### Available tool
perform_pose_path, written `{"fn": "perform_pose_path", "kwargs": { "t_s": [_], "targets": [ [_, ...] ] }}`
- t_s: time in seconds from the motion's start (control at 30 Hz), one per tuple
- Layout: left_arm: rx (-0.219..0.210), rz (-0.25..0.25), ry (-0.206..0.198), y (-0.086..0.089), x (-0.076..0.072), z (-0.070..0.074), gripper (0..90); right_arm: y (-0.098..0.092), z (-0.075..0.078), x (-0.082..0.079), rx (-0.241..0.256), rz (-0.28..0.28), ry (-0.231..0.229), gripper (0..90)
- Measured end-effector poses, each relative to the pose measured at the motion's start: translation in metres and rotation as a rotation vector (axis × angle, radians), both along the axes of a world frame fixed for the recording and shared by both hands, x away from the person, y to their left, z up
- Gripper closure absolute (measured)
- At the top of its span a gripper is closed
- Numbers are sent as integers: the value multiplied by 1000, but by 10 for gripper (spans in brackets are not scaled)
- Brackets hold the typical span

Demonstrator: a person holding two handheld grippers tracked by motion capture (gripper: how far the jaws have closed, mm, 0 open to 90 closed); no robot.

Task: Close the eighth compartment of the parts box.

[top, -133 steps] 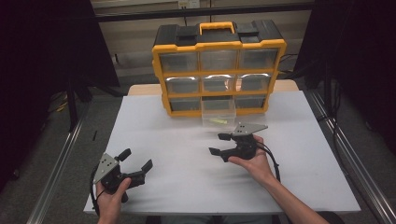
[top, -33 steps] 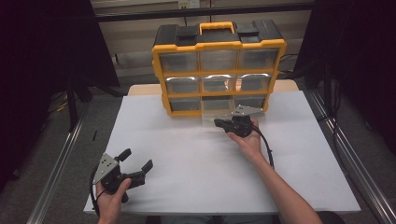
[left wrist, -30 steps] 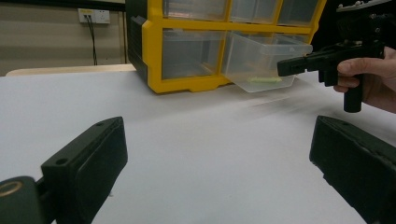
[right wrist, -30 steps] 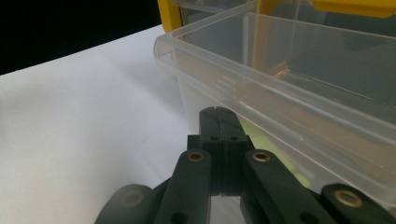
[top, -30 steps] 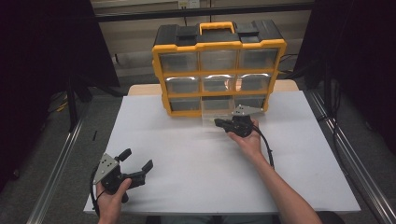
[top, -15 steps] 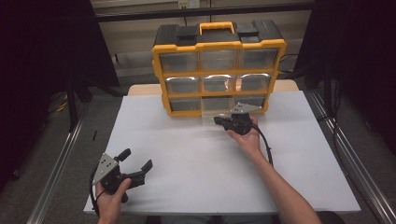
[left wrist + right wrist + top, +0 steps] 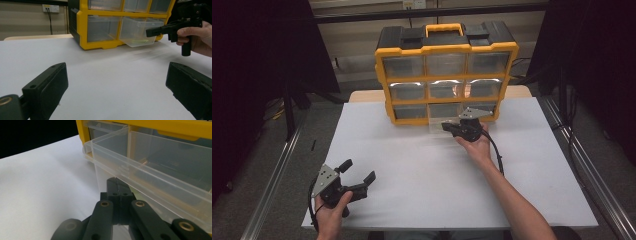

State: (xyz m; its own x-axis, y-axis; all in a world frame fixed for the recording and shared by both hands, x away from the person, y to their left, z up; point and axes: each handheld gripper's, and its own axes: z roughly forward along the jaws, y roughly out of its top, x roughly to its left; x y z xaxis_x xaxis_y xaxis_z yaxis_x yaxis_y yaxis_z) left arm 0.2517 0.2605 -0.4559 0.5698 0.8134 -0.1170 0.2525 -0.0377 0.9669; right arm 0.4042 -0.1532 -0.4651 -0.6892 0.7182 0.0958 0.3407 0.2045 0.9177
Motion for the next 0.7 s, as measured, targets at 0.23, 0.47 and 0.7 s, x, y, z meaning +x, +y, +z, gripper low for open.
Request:
{"fn": "perform_pose_path", "kwargs": {
  "t_s": [0.23,0.47,0.7],
  "targets": [
    [2,1,1,0,0,0,43,0,0,4,0,-10,-1,900],
    [-16,3,1,0,0,0,43,0,1,6,3,-7,-6,900],
    [-12,2,0,-1,0,0,43,0,0,8,15,-18,-7,900]
  ]
}}
